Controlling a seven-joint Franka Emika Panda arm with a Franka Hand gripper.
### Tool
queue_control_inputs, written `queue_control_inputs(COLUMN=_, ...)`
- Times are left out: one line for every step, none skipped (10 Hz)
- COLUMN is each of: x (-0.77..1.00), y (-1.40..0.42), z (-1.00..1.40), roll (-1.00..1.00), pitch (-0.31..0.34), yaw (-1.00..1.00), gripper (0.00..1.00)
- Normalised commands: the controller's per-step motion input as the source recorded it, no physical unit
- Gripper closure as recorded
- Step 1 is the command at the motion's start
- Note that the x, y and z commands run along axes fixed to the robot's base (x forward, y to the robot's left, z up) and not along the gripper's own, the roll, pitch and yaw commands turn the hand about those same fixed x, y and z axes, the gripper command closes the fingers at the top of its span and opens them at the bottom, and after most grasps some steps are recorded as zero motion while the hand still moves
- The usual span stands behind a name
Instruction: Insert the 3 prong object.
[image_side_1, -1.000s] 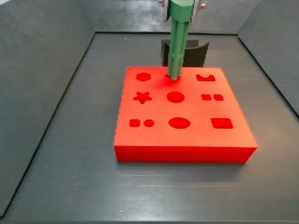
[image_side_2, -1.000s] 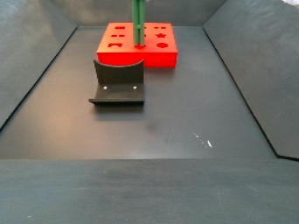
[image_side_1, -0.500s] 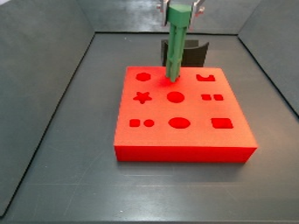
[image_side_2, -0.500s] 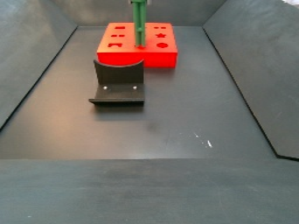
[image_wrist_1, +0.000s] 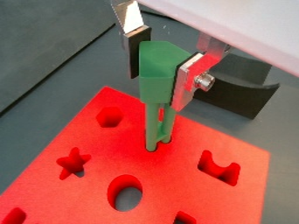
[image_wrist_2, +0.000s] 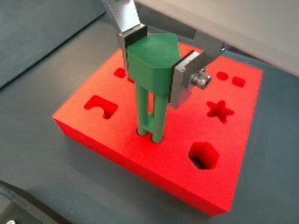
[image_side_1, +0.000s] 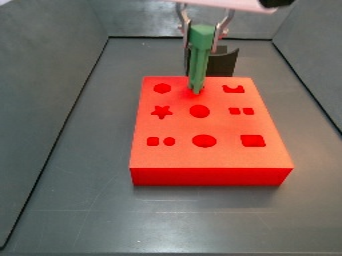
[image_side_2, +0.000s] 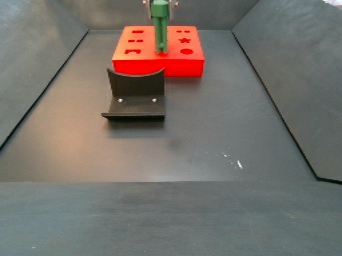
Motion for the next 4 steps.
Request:
queue_control_inputs(x=0.00, y=0.00, z=-0.27, roll=0.15, pitch=0.000, yaw=-0.02, gripper=1.00)
queue_control_inputs(x=0.00, y=0.00, z=-0.27, roll=0.16, pitch=0.000, yaw=0.00, gripper=1.00)
queue_control_inputs(x=0.00, y=0.00, z=-0.15, roll=0.10, pitch=0.000, yaw=0.00, gripper=1.00)
queue_control_inputs(x=0.00, y=0.00, z=0.00, roll=0.00, pitch=0.000, yaw=0.00, gripper=1.00)
